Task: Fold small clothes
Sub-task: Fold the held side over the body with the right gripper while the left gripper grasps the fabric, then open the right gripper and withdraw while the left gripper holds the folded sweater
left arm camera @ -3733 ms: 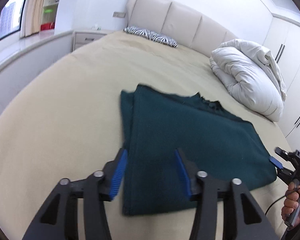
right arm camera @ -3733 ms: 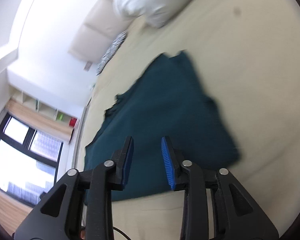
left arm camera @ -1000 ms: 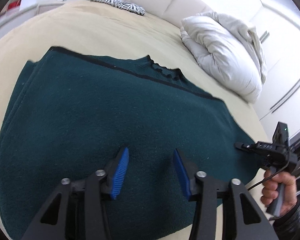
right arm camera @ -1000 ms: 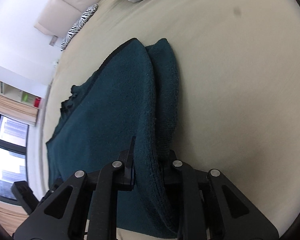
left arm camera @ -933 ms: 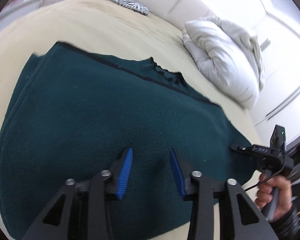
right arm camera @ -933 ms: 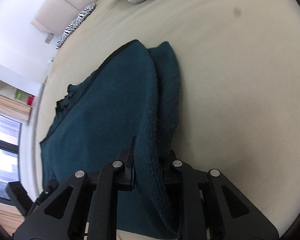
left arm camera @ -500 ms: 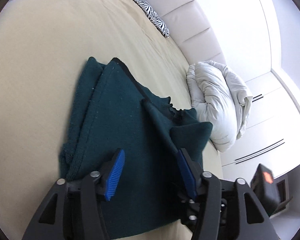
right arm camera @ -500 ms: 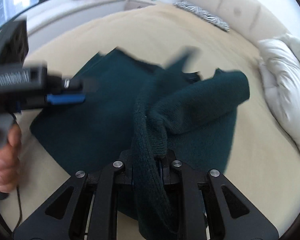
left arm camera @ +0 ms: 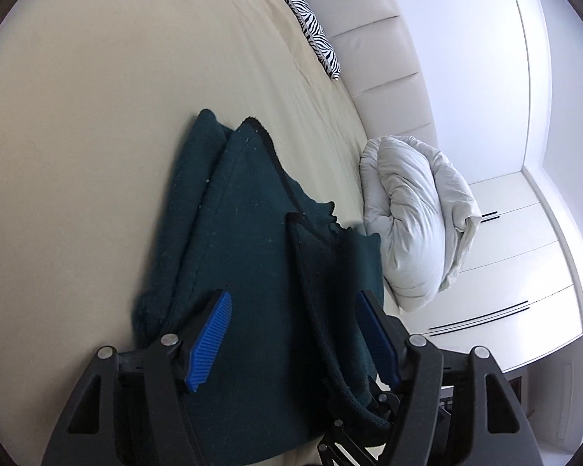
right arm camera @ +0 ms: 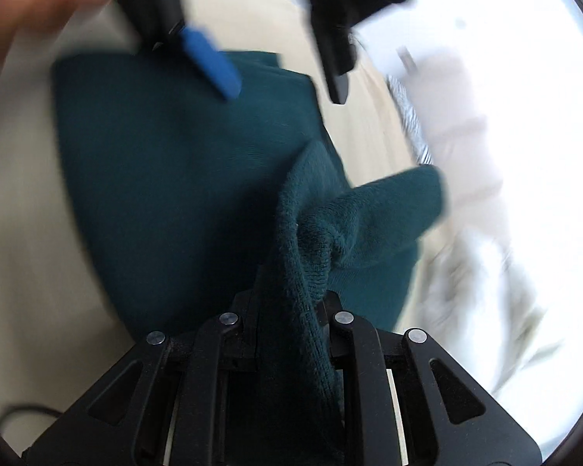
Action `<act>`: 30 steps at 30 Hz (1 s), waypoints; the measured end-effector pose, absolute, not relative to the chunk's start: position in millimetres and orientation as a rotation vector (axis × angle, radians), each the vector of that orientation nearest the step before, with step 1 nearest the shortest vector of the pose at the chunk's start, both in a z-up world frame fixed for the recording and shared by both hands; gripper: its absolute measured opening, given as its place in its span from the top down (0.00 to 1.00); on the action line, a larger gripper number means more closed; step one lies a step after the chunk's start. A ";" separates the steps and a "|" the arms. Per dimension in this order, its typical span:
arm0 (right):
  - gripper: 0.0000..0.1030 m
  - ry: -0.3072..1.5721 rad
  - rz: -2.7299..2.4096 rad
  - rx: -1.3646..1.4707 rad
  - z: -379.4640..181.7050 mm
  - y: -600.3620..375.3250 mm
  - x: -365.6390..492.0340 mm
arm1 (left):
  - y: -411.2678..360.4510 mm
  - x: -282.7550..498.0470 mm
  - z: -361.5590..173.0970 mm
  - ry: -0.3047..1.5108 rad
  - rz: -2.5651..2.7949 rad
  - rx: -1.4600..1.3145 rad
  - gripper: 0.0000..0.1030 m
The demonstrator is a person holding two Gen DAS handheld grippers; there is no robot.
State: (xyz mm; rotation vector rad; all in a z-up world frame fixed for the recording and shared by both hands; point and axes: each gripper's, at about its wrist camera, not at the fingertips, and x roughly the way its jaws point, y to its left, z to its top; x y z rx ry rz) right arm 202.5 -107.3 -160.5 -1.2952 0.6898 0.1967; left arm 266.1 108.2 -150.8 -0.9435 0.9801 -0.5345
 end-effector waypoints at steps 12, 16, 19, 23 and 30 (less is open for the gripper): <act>0.85 0.598 0.177 -1.369 -155.3 -89.4 193.6 | 61.7 274.5 -127.1 1.084 -0.591 -0.773 0.24; 0.85 0.567 0.171 -1.374 -152.2 -87.1 187.8 | 39.7 298.4 -136.0 1.174 -0.650 -0.768 0.35; 0.84 0.561 0.179 -1.381 -151.9 -86.3 185.9 | 31.4 308.5 -150.1 1.234 -0.656 -0.768 0.68; 0.80 0.564 0.200 -1.353 -145.0 -81.9 179.6 | 26.9 309.9 -150.9 1.227 -0.656 -0.766 0.86; 0.42 0.666 0.281 -1.104 -108.3 -96.3 146.0 | 34.7 308.2 -139.4 1.181 -0.672 -0.765 0.88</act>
